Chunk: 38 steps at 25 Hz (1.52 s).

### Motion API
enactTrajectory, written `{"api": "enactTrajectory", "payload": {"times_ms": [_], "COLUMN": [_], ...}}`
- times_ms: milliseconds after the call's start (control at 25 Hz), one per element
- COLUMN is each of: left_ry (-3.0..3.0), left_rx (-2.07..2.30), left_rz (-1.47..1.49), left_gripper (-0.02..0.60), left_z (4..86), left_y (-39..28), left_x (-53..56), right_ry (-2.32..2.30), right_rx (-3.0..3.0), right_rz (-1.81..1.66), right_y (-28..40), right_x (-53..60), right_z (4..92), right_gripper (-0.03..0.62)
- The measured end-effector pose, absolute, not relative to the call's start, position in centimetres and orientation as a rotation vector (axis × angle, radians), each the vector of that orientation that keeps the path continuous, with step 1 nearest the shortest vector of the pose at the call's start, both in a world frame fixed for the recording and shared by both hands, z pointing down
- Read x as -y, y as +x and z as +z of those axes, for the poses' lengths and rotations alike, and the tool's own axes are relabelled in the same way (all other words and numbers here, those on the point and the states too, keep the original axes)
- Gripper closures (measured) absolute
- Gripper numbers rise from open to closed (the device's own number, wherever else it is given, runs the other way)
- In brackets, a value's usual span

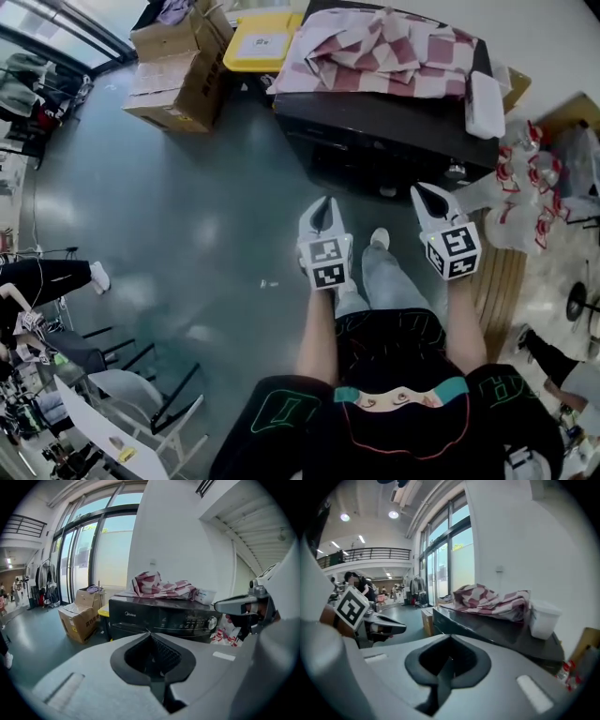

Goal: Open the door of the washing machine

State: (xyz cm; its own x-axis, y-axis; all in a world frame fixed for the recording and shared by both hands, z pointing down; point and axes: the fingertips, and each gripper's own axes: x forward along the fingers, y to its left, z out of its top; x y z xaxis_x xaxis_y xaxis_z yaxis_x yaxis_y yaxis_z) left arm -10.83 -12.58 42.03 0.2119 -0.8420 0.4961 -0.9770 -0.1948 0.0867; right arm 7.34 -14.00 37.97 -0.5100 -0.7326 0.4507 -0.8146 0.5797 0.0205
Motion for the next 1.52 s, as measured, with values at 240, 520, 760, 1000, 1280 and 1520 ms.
{"api": "enactTrajectory", "payload": {"times_ms": [240,520,760,1000,1280,1520], "left_ry": [2.073,2.03,2.087,2.077,2.165,2.288], "left_rx": [1.704,1.68,1.458,1.166,1.076,0.94], "left_rz": [0.597,0.768,1.045,1.151,1.263,1.362], "left_gripper": [0.571,0.569,0.566,0.471,0.401,0.383], "left_z": [43.8,48.2,55.0,61.6,65.1,66.8], "left_y": [-9.6,-10.0,-10.7,-11.8,-13.9,-13.5], "left_x": [18.2,21.2,22.3,21.5,24.2,25.9], "right_ry": [0.911,0.846,0.797,0.765,0.824,0.808], "right_rx": [2.473,2.369,2.263,2.116,1.99,1.903], "right_rz": [0.223,0.245,0.252,0.188,0.112,0.099], "right_y": [3.6,4.4,4.2,3.9,3.4,3.0], "right_x": [18.2,21.4,20.6,20.4,21.7,21.9], "right_z": [40.9,46.2,50.2,53.2,54.1,55.5], "right_gripper": [0.591,0.591,0.591,0.503,0.472,0.411]}}
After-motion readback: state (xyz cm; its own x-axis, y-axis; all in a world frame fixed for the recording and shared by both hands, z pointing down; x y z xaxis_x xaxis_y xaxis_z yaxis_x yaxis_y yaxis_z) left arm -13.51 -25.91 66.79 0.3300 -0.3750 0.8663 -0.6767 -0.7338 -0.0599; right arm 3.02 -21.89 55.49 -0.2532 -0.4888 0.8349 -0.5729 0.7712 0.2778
